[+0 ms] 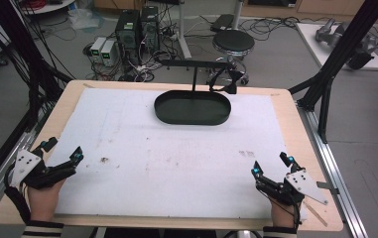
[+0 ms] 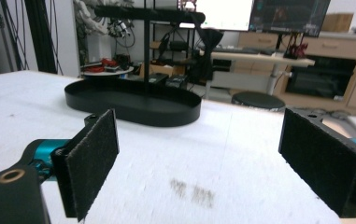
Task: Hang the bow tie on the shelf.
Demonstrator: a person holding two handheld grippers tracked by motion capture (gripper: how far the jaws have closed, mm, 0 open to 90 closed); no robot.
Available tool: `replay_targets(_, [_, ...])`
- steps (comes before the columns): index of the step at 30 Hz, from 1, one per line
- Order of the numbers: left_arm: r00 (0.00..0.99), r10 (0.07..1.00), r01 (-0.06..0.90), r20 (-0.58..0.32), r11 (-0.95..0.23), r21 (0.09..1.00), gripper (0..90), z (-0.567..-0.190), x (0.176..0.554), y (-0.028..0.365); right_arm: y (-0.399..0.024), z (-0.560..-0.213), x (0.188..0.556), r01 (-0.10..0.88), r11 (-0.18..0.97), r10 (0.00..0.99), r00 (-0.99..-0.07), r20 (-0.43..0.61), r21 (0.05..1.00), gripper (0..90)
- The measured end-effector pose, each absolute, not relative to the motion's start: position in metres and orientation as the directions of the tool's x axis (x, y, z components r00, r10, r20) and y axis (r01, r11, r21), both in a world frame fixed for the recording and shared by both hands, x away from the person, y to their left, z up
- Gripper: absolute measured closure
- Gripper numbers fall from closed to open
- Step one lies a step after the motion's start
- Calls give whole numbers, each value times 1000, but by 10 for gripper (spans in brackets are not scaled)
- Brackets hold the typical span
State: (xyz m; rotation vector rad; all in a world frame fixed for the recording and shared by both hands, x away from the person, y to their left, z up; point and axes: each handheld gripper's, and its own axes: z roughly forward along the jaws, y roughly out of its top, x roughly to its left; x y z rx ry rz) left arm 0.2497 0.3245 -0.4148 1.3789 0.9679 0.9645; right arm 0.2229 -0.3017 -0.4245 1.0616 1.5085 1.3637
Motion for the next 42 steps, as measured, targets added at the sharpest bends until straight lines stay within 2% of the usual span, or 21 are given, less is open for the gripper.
replay_targets(29, [326, 945, 17, -4, -2, 1000, 120, -416, 248, 329, -306, -413, 216, -30, -5, 959, -282, -4, 1000, 113])
replay_targets(42, [327, 945, 19, -5, -2, 1000, 120, -416, 248, 329, -304, -415, 217, -14, 8, 959, -284, -12, 1000, 113])
